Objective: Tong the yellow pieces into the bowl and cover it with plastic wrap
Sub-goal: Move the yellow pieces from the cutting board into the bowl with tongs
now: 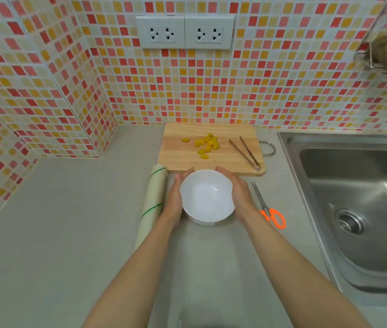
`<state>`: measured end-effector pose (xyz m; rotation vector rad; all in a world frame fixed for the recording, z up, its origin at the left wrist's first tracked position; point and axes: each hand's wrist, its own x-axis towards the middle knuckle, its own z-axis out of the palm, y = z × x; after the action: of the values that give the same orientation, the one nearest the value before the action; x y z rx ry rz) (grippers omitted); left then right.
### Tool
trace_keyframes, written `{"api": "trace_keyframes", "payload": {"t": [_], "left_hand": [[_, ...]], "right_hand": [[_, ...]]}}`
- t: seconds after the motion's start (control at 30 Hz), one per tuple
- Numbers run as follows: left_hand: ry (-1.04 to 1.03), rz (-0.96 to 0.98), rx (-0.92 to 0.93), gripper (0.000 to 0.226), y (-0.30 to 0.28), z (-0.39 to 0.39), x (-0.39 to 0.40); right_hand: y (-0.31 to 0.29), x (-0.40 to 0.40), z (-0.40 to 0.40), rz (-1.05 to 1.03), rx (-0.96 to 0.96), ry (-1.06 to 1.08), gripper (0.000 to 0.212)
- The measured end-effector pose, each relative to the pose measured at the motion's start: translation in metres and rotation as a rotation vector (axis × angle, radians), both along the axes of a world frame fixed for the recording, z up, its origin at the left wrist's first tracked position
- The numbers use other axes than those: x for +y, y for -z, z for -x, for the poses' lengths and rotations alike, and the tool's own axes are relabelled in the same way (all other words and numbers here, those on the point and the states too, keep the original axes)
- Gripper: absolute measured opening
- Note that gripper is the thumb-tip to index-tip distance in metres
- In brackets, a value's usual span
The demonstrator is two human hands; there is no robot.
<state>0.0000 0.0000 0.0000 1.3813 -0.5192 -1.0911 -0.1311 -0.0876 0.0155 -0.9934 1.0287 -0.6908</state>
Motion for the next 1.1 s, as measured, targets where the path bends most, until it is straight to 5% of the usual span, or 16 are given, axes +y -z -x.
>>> {"api": "trace_keyframes", "payload": {"t": [0.47,0.7,0.77,0.87,0.97,1.1], "left_hand": [[-0.118,0.068,0.177,0.053,0.011,-0.014,-0.029],[-0.128,0.102,0.171,0.06,0.02,-0.02,-0.042],[-0.116,0.098,0.164,0.061,0.022,-0.021,-0.042],[-0.103,0.093,0.175,0.063,0.022,-0.022,-0.041],[-0.102,0.099,0.174,0.063,0.021,-0.021,-0.041],[-0.09,0.108,0.166,0.065,0.022,-0.022,-0.04]], "right_hand": [[0.002,-0.027,-0.018,-0.067,-0.052,-0.039,0.022],[0.007,-0.053,-0.016,0.244,0.063,-0.062,0.022],[0.007,-0.067,-0.011,0.483,0.219,0.044,0.022],[0.012,-0.094,-0.002,0.827,0.706,0.237,0.031],[0.021,-0.111,0.004,0.815,0.991,0.194,0.048],[0.03,-0.122,0.002,0.79,1.08,0.121,0.036]]}}
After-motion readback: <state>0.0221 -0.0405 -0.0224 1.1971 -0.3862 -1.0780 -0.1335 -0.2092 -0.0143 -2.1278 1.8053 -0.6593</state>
